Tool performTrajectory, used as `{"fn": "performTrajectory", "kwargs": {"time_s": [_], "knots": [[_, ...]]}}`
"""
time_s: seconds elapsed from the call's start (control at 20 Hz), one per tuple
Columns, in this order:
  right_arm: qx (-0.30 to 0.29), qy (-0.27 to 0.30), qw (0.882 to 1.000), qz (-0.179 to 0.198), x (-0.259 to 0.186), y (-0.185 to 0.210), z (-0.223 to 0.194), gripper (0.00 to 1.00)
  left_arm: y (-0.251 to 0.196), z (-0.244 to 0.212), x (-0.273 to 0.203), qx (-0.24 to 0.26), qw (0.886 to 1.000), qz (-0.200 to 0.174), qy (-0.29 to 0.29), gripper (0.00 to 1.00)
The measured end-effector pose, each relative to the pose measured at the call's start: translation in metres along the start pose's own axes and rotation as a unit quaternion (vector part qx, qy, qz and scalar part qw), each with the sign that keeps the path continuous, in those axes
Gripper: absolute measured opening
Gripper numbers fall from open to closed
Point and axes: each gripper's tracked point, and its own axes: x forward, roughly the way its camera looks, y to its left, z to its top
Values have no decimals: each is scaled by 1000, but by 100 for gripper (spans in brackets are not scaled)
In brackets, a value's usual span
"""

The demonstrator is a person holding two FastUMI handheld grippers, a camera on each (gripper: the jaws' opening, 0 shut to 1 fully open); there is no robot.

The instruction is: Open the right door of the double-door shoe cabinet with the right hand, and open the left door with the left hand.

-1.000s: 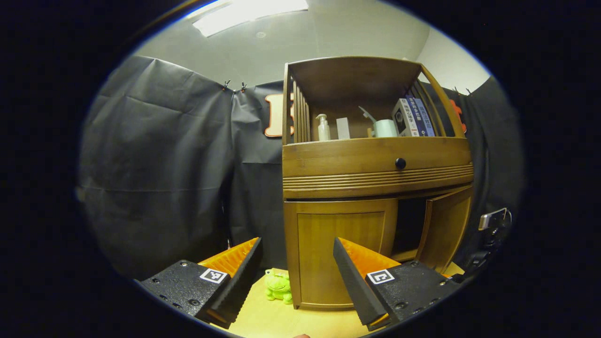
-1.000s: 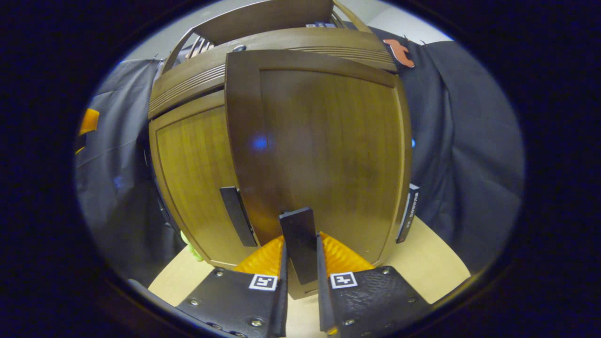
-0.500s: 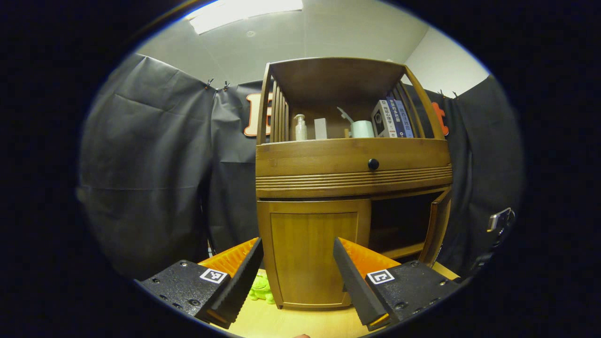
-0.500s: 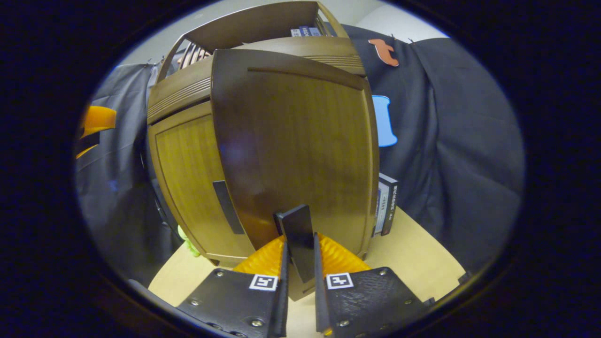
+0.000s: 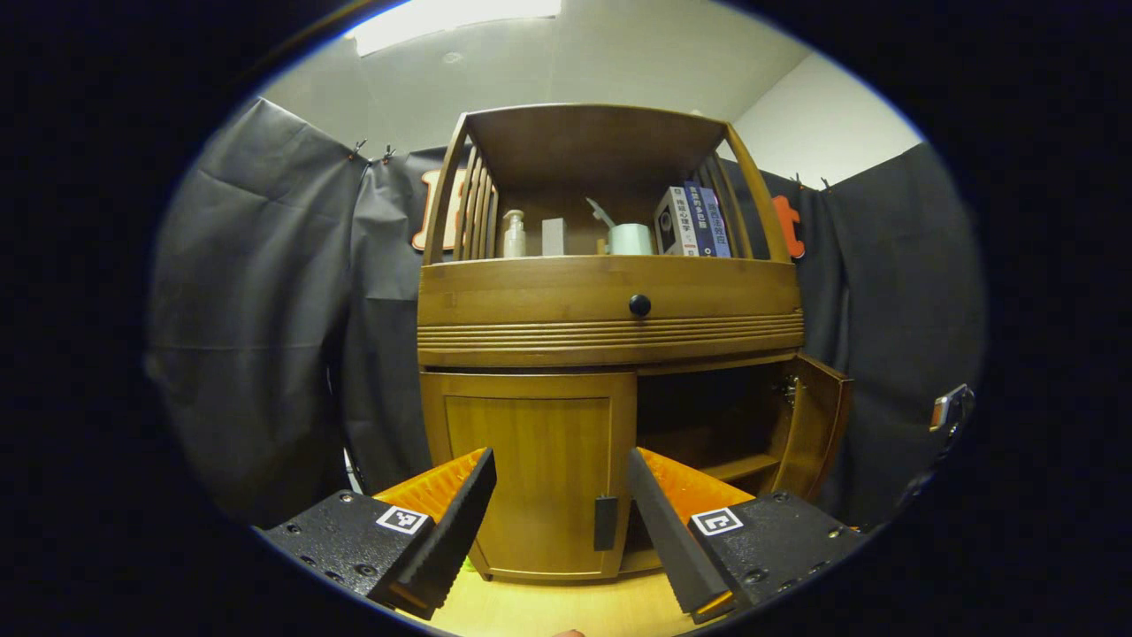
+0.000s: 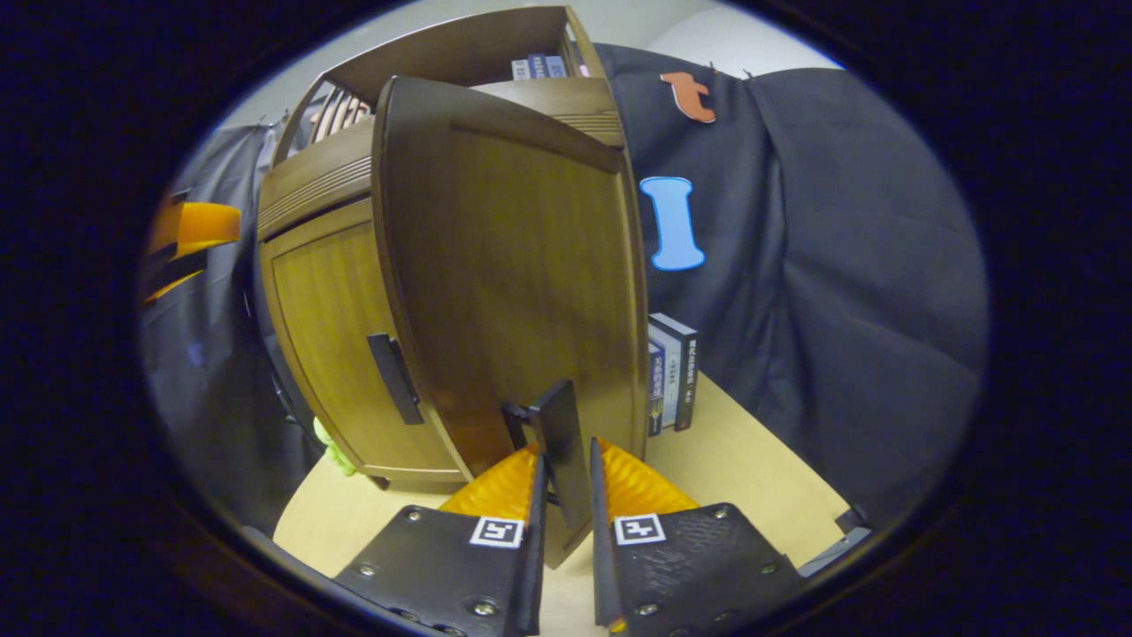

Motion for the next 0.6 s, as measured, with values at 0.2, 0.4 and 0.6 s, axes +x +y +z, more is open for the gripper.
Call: {"fn": "performTrajectory", "kwargs": {"time_s": [0.2, 0.4, 0.6], "knots": [[-1, 1, 1000, -19, -6, -18, 1, 23, -16, -2, 4, -6, 1000, -20, 2, 93], [3, -1, 999, -41, -11, -40, 3, 23, -24, -2, 6, -8, 1000, -29, -1, 93], [16, 2, 997, -69, -17, -71, 5, 17, -25, -7, 8, -8, 1000, -28, 2, 92]]}}
